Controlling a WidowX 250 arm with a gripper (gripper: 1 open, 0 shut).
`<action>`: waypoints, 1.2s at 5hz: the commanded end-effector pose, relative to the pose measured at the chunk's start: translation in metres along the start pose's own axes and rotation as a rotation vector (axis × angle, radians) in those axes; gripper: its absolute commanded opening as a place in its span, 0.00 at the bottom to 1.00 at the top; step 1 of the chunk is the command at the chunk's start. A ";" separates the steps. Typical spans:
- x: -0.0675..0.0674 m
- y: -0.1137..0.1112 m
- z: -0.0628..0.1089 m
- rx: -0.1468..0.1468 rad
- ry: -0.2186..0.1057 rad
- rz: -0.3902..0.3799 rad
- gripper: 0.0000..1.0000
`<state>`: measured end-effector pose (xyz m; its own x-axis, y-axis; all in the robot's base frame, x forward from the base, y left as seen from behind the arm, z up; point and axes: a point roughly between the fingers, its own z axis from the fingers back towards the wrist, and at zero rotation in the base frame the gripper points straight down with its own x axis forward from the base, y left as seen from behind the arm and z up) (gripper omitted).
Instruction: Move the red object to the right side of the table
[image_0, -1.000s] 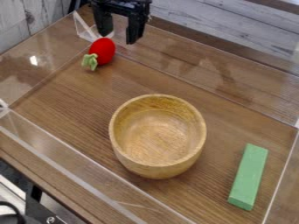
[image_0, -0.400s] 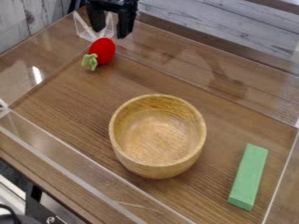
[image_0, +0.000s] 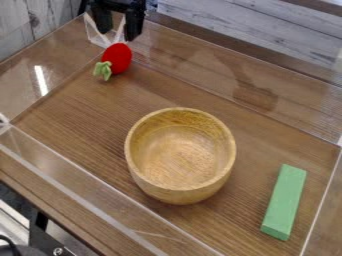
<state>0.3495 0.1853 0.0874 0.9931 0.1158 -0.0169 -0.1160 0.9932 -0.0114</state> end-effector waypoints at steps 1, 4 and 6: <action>0.008 0.012 0.021 0.029 -0.070 -0.004 1.00; 0.012 0.021 0.016 0.022 -0.076 -0.023 1.00; 0.013 0.021 0.017 0.009 -0.091 -0.032 1.00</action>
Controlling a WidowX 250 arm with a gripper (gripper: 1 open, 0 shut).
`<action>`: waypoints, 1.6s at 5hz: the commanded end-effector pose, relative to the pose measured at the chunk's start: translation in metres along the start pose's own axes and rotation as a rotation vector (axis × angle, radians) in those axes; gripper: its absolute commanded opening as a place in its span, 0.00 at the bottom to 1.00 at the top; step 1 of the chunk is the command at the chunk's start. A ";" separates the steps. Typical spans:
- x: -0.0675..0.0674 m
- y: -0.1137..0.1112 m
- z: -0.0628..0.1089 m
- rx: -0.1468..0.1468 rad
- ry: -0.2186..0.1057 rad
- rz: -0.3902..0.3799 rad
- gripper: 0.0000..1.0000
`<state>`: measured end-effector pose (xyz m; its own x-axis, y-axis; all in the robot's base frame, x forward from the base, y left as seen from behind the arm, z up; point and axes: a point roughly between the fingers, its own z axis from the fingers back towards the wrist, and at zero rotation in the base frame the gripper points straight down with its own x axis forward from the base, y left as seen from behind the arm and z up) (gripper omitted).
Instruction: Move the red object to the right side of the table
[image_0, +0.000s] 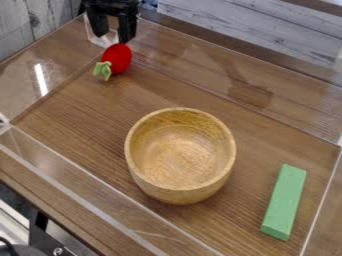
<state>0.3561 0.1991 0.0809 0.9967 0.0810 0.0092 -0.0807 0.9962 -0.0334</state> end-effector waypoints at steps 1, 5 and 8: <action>0.006 0.009 0.024 0.027 -0.072 -0.002 1.00; 0.009 0.007 0.016 0.021 -0.078 -0.013 1.00; 0.016 0.004 -0.020 0.034 -0.023 -0.008 1.00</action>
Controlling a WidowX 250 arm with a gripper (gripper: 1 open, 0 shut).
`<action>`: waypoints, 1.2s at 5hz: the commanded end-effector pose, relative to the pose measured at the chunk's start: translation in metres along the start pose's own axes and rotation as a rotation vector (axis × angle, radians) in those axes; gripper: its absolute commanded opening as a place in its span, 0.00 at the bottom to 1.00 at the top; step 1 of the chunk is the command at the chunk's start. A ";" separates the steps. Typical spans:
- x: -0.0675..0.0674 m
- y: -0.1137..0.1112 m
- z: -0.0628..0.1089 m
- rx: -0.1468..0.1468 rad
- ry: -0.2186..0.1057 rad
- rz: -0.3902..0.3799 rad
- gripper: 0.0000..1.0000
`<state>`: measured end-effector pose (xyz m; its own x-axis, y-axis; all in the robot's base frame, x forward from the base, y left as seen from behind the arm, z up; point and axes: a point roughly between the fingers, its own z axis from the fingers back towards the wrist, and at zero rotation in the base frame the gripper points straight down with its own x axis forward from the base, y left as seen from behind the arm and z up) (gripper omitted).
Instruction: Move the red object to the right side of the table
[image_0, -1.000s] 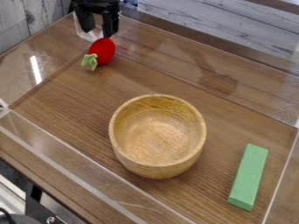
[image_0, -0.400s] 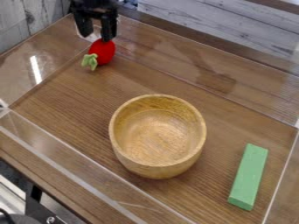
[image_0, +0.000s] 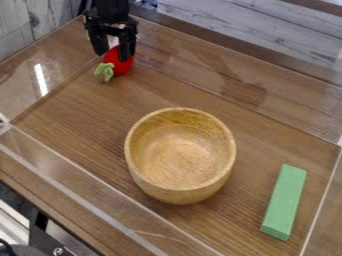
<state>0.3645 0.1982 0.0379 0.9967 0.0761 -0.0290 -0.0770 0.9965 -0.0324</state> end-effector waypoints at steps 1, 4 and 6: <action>0.008 0.004 0.021 0.034 -0.057 0.000 0.00; 0.009 -0.012 0.077 0.027 -0.130 0.021 0.00; 0.004 -0.030 0.101 0.020 -0.149 0.006 0.00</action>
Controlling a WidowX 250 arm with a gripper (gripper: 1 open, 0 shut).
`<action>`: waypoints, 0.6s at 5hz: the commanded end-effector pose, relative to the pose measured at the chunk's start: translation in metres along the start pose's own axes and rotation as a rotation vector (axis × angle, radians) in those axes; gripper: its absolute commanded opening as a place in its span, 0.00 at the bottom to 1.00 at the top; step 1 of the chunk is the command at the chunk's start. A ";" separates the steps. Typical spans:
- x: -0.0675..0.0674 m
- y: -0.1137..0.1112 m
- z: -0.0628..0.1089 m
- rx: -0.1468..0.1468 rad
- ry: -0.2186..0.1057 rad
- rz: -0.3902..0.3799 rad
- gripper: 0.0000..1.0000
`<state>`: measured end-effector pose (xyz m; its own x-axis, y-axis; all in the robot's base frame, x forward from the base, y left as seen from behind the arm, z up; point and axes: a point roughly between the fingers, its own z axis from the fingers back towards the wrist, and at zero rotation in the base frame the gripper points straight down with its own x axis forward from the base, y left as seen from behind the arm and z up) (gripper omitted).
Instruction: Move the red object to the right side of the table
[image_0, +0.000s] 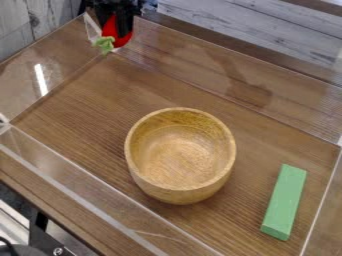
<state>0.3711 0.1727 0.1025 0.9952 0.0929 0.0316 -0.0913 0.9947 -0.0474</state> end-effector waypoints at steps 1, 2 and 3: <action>-0.001 -0.014 0.044 0.028 -0.093 -0.035 0.00; -0.003 -0.022 0.042 0.028 -0.087 -0.058 0.00; -0.004 -0.030 0.037 0.030 -0.081 -0.088 0.00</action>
<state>0.3670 0.1450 0.0978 0.9997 0.0218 0.0097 -0.0212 0.9979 -0.0605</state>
